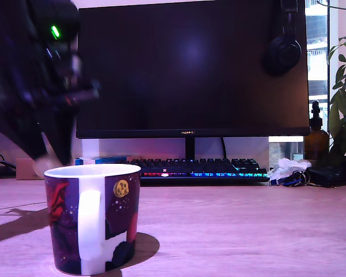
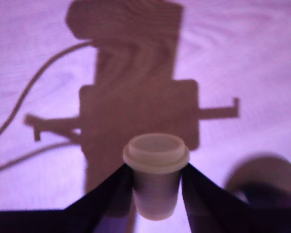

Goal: Pick up the coffee capsules on the table and drop them inside the coffee cup

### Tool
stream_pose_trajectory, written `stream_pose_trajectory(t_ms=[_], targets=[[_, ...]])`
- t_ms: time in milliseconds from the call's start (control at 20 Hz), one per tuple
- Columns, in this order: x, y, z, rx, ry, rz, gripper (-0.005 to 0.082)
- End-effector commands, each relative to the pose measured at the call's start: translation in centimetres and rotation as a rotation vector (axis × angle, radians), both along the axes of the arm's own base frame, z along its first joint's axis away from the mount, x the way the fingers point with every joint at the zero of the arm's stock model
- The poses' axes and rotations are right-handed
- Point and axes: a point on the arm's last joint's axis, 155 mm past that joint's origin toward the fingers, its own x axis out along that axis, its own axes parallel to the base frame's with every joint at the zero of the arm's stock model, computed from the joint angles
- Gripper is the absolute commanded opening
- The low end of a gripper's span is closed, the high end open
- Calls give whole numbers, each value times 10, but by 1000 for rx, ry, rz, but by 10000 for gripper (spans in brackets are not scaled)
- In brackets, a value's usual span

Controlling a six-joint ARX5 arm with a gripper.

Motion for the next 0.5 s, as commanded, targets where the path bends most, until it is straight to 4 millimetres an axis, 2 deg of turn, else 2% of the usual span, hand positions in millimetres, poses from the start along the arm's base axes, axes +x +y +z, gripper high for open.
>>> stream_pose_trajectory(t_ms=[0, 250, 450], targets=[[-3, -2, 9, -15, -19, -34, 210], [-15, -19, 36, -108, -62, -121, 210], [-32, -30, 41, -126, -44, -189, 210]])
